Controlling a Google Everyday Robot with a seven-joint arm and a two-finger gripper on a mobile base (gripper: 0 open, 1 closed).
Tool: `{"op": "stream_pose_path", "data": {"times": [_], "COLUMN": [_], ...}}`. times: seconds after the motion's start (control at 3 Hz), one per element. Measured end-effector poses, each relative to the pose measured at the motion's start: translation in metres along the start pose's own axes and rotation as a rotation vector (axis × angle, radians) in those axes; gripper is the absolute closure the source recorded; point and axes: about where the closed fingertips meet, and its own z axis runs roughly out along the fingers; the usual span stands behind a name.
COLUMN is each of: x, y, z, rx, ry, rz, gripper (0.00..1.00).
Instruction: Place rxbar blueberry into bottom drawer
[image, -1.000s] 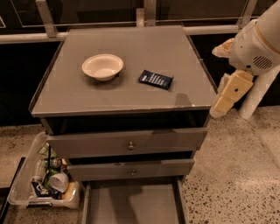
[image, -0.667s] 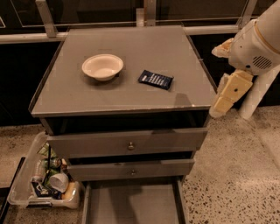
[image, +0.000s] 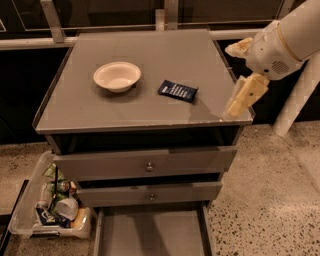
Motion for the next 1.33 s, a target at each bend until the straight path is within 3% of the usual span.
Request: {"op": "stream_pose_path", "data": {"times": [0.33,0.67,1.0,1.33], "x": [-0.011,-0.016,-0.019,-0.023], "y": [-0.023,-0.038,-0.041,-0.046], "z": [0.021,0.046,0.075,0.102], "rx": [0.008,-0.02,-0.071,-0.089], "ry": [-0.135,-0.232,-0.286,-0.268], "rz": [0.021,0.08,0.143,0.186], "gripper": [0.0,0.0,0.0,0.0]}}
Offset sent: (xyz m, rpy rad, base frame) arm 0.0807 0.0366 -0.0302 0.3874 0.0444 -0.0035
